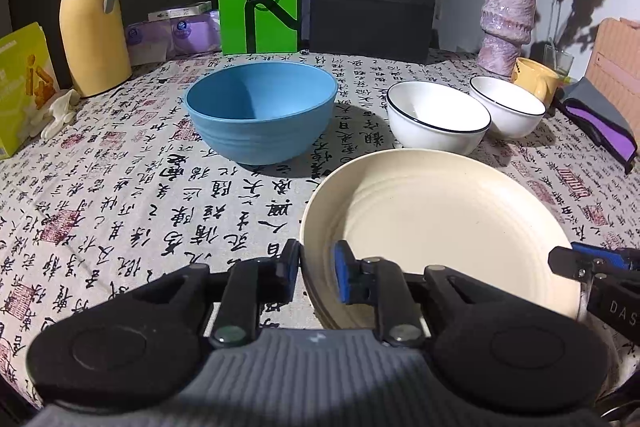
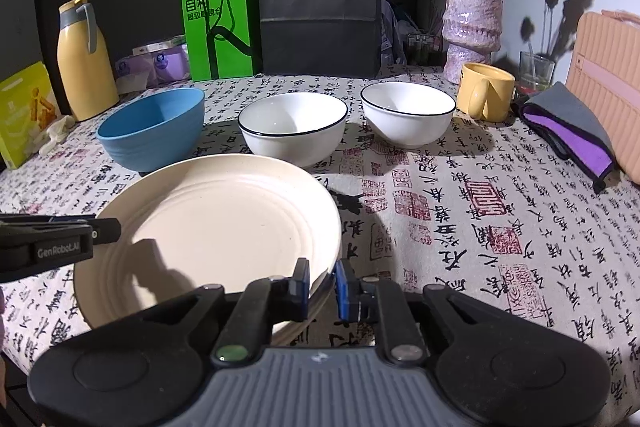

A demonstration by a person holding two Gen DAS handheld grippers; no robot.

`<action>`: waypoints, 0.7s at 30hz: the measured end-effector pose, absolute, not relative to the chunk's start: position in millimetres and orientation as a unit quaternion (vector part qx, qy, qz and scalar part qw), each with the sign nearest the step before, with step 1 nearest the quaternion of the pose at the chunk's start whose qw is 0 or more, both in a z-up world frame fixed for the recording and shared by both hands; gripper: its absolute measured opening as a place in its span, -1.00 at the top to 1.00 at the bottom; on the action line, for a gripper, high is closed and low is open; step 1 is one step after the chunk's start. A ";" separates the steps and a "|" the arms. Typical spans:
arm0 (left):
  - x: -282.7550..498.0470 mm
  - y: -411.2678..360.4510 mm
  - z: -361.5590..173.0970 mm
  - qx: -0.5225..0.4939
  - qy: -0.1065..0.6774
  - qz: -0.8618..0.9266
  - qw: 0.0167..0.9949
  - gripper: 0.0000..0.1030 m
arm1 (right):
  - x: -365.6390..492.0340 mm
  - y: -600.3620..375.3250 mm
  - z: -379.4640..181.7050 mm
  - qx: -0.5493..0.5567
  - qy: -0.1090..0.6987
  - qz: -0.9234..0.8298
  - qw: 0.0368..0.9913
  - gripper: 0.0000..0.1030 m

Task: Organize plates and bowls
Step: 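Open the left gripper off the plate stack while opening the right gripper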

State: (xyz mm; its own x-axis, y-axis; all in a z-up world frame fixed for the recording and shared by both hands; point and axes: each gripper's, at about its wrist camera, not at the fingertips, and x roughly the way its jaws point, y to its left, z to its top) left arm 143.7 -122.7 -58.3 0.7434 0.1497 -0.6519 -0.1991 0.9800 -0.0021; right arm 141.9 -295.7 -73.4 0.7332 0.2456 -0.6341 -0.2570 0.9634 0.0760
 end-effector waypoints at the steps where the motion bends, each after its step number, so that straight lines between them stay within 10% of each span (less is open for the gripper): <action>1: 143.3 -121.9 -58.0 -0.039 0.345 0.092 0.933 0.53 | 142.2 -296.6 -73.4 -0.005 0.340 0.136 0.930 0.71; 21: 127.2 -110.1 -45.0 -0.064 0.304 0.078 0.947 -0.60 | 139.0 -311.0 -69.7 0.049 0.341 0.153 0.926 0.47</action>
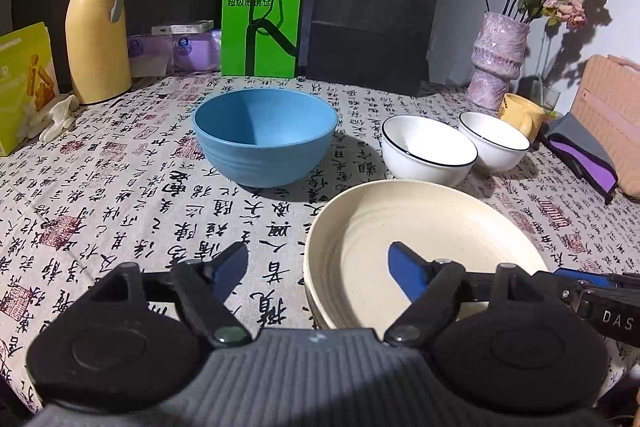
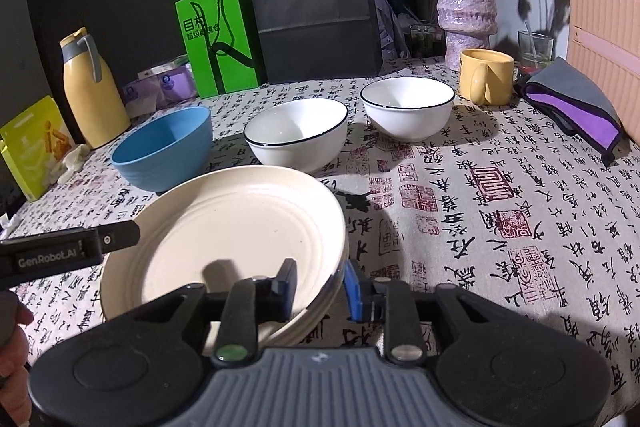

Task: Organize plates and bowls
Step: 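Open the left gripper off the plate stack while opening the right gripper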

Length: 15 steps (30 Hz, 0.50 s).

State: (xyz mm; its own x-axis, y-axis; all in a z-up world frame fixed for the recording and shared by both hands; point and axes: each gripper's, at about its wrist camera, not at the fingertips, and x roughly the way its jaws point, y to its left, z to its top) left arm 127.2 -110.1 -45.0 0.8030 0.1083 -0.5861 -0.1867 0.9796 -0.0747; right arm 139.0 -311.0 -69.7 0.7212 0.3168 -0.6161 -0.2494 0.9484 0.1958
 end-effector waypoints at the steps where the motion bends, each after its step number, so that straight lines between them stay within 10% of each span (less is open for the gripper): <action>1: 126.2 -109.4 -44.9 -0.066 0.302 0.077 0.948 -0.62 | 138.6 -311.7 -69.4 0.050 0.340 0.153 0.927 0.42; 15: 104.4 -98.7 -36.3 -0.091 0.263 0.052 0.959 -1.00 | 129.7 -316.0 -63.7 0.074 0.331 0.164 0.926 -0.25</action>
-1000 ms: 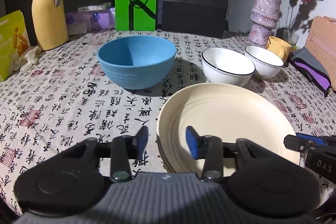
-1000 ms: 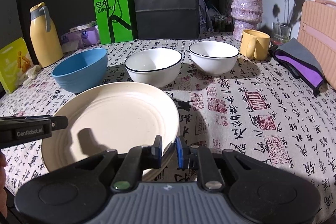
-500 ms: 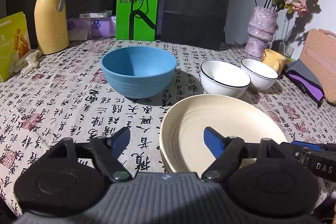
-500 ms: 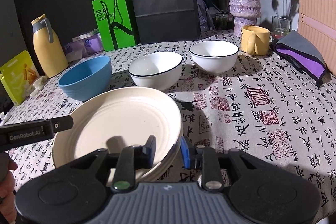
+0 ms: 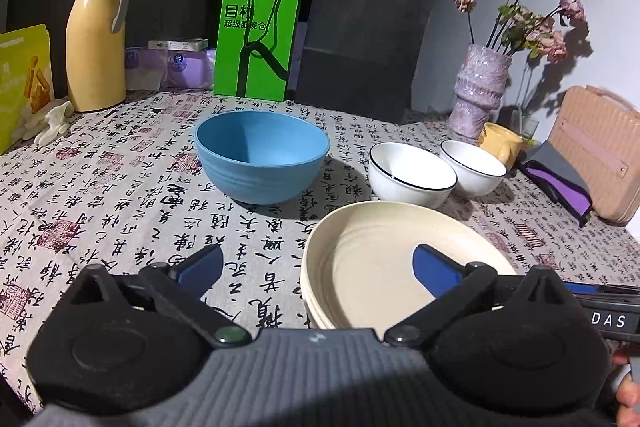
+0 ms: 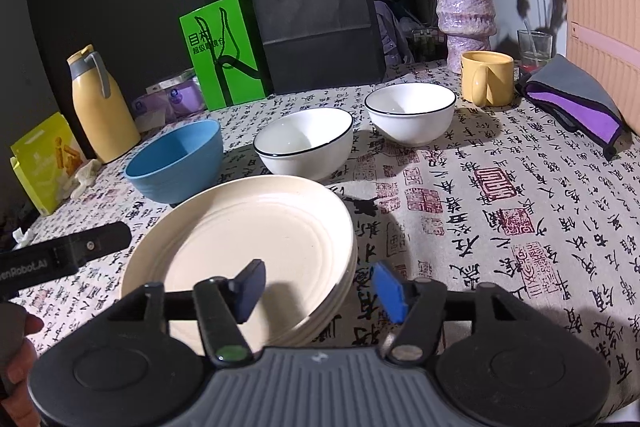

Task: Organize plates and bowls
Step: 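Open the left gripper off the plate stack while opening the right gripper, then move both open grippers past the plate stack toward the blue bowl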

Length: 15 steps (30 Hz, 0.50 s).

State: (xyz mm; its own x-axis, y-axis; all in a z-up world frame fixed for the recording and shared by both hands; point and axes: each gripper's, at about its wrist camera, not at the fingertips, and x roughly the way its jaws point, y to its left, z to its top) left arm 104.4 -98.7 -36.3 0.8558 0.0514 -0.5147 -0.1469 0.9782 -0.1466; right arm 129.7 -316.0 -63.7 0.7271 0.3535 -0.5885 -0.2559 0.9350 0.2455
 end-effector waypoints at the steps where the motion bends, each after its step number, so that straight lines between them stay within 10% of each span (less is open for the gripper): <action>1: 103.2 -98.0 -36.0 -0.091 0.263 0.053 0.959 -1.00 | 128.4 -315.9 -63.2 0.075 0.330 0.166 0.926 -0.32; 15: 77.8 -85.5 -28.3 -0.099 0.237 0.057 0.965 -1.00 | 111.2 -310.5 -49.9 0.085 0.319 0.182 0.926 -1.00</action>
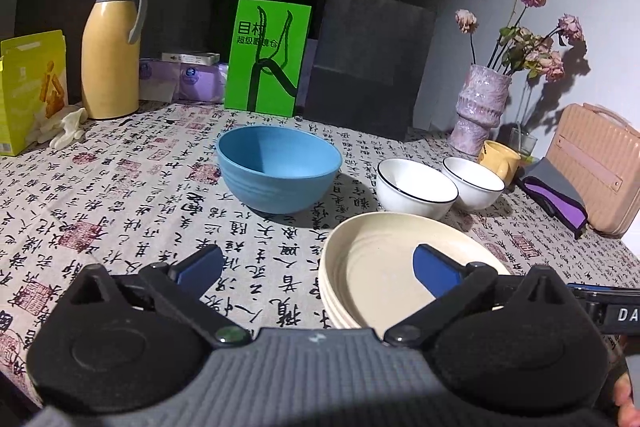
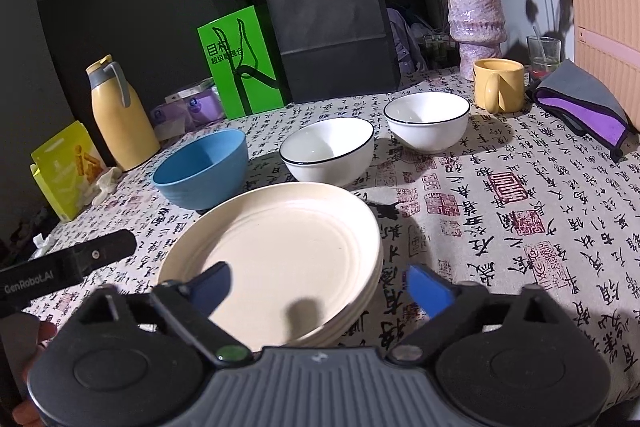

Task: Organize plates and bowls
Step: 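Move both open grippers past the plate stack toward the blue bowl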

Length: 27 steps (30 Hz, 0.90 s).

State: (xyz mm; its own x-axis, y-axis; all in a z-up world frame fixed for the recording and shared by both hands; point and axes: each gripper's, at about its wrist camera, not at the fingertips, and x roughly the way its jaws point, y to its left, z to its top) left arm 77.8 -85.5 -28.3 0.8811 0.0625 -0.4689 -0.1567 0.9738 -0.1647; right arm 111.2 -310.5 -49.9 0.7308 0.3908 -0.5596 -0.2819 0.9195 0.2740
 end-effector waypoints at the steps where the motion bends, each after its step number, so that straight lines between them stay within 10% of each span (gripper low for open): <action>1: 76.0 -84.4 -27.5 -0.100 0.236 0.056 0.965 -1.00 | 109.5 -310.2 -48.8 0.085 0.316 0.181 0.927 -1.00; 27: 53.1 -46.9 -9.0 -0.109 0.222 0.052 0.968 -1.00 | 98.9 -284.7 -28.6 0.082 0.307 0.179 0.931 -1.00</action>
